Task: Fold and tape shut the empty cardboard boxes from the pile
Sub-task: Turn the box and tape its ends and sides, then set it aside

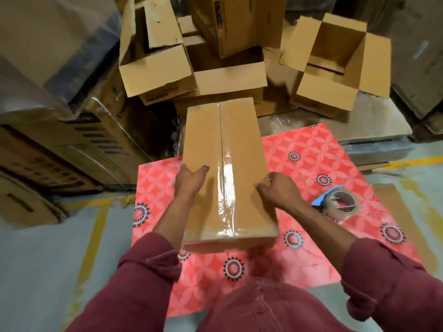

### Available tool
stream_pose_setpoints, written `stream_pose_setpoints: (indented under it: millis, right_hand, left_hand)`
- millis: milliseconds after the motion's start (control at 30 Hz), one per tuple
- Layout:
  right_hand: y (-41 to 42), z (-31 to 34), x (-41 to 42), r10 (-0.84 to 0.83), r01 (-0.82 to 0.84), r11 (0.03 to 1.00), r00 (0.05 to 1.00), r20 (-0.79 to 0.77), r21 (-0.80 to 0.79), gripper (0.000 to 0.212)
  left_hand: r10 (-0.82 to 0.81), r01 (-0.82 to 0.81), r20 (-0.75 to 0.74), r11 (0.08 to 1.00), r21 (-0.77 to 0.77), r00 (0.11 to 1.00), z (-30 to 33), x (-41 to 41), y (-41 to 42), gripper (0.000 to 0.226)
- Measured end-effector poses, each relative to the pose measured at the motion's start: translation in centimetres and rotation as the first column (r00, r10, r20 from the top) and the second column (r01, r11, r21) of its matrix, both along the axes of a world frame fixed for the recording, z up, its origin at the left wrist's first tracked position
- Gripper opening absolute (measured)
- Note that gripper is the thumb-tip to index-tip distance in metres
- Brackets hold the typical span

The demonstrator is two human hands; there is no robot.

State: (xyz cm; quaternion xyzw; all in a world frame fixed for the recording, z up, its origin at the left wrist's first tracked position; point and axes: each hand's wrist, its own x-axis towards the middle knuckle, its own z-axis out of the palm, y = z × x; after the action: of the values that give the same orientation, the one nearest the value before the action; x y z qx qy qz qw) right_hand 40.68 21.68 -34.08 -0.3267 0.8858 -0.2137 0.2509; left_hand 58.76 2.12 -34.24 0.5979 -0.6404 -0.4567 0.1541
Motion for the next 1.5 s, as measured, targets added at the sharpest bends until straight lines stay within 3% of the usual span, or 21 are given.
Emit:
stream_pose_setpoints:
  millis: [100,167,233,300,400,500,600,700,867,1033,1167,1267,1367,1500]
  right_hand:
    - [0.7,0.5,4.9,0.142,-0.140,0.989,0.989,-0.039,0.041,0.051]
    - [0.6,1.1,7.8,0.273,-0.271,0.960,0.961,-0.038,0.065,0.048]
    - [0.1,1.5,9.8,0.459,-0.460,0.887,0.887,0.042,0.029,0.034]
    - [-0.4,1.9,10.0,0.556,-0.558,0.830,0.822,0.124,-0.022,0.018]
    - [-2.4,2.3,6.3,0.393,-0.396,0.916,0.918,-0.056,-0.058,0.013]
    - [-6.2,2.2,0.1,0.161,-0.193,0.968,0.968,-0.193,-0.163,0.027]
    - [-10.6,1.4,-4.5,0.203,-0.220,0.970,0.967,-0.152,-0.101,0.054]
    - [-14.3,-0.6,-7.9,0.101,-0.103,0.989,0.994,-0.029,-0.108,0.073]
    - [-15.7,-0.9,-10.0,-0.012,0.041,0.979,0.989,0.144,-0.202,0.069]
    - [-11.5,-0.5,-8.8,-0.016,0.009,0.986,0.999,-0.039,-0.167,0.034]
    - [-7.1,-1.1,-5.7,-0.021,0.005,0.988,0.995,-0.101,-0.154,0.042]
    - [-5.2,-0.7,-1.4,0.089,-0.090,0.996,0.990,-0.108,-0.007,0.042]
    - [-3.4,-0.5,4.9,0.359,-0.344,0.930,0.926,-0.120,0.132,0.031]
    - [-2.6,1.8,13.9,0.621,-0.644,0.765,0.742,0.252,0.011,0.022]
  left_hand:
    - [-0.016,0.047,0.308,0.995,-0.092,0.951,0.4,2.2,-2.4,0.063]
    - [-0.023,0.108,0.503,0.984,-0.141,0.864,1.2,2.3,-2.3,0.057]
    - [-0.055,0.198,0.573,0.962,-0.190,0.818,2.1,1.5,-0.8,0.062]
    - [-0.120,0.282,0.531,0.930,-0.235,0.839,2.2,0.3,1.8,0.068]
    - [-0.194,0.351,0.469,0.894,-0.277,0.862,1.1,-0.5,6.5,0.068]
    - [-0.211,0.417,0.523,0.853,-0.313,0.826,-0.9,-0.2,9.7,0.071]
    - [-0.217,0.495,0.593,0.792,-0.357,0.775,-2.5,0.6,10.5,0.072]
    - [-0.223,0.569,0.651,0.726,-0.386,0.726,-3.3,1.2,10.1,0.063]
    - [-0.272,0.646,0.651,0.623,-0.442,0.708,-3.8,2.8,9.7,0.056]
    - [-0.403,0.675,0.545,0.494,-0.548,0.736,-4.6,8.6,4.0,0.048]
    - [-0.518,0.731,0.522,0.402,-0.551,0.678,-4.4,12.0,-2.7,0.045]
    - [-0.485,0.723,0.537,0.431,-0.539,0.690,-3.8,13.7,-6.1,0.046]
    - [-0.411,0.642,0.499,0.572,-0.511,0.763,-2.1,14.7,-7.4,0.044]
    - [-0.165,0.338,0.331,0.743,-0.578,0.929,-1.6,15.0,-6.6,0.029]
